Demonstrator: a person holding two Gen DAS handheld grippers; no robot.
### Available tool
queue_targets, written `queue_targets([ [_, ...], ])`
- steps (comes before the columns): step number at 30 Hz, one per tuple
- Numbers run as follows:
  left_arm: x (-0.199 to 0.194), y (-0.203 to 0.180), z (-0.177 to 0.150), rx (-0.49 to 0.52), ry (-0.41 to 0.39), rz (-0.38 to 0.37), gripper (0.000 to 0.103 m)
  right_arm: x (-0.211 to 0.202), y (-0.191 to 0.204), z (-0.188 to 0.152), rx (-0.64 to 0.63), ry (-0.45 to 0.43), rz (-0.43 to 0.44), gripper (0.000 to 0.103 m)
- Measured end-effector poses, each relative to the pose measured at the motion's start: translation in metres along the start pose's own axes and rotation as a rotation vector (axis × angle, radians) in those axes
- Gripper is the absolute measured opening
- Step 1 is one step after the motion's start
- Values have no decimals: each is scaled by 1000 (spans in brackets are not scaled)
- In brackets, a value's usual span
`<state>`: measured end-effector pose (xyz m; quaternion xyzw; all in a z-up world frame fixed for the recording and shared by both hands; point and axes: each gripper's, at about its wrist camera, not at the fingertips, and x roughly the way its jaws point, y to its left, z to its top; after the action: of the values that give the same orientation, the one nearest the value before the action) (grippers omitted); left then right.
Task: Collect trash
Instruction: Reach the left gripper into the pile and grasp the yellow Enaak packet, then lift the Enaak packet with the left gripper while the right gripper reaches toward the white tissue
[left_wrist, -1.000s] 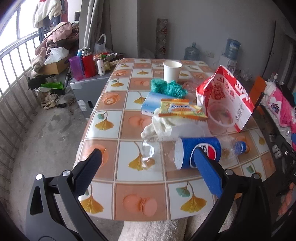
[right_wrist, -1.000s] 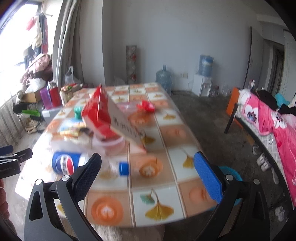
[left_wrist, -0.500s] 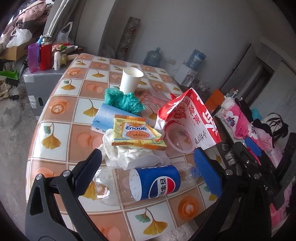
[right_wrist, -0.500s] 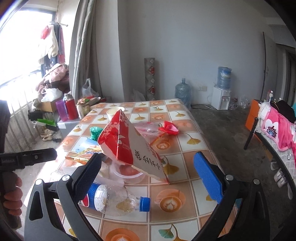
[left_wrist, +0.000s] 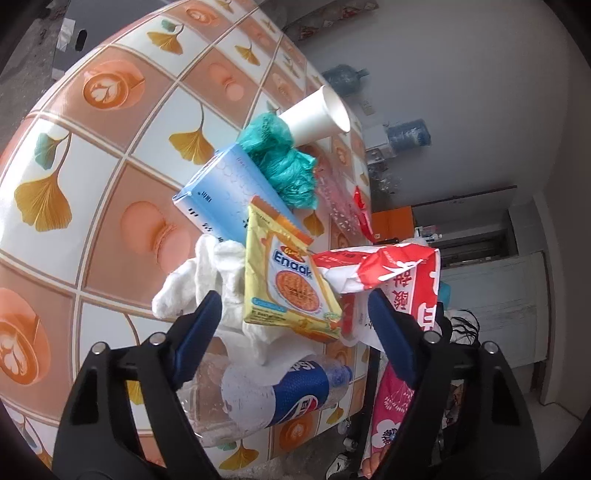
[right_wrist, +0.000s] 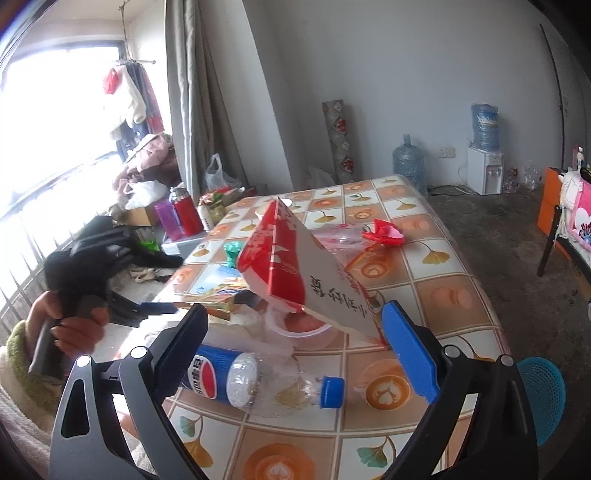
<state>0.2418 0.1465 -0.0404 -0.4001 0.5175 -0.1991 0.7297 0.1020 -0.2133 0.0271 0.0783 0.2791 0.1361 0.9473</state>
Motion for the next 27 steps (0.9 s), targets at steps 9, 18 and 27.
queue_targets([
  [9,21,12,2,-53,69,31,58,-14,26,0,-95,-40,-24,97],
  [18,33,22,-1,-91,84,-35,23,-20,38,6,-114,-85,-32,97],
  [27,27,10,-6,-22,25,-96,5,11,50,11,-108,83,-11,88],
])
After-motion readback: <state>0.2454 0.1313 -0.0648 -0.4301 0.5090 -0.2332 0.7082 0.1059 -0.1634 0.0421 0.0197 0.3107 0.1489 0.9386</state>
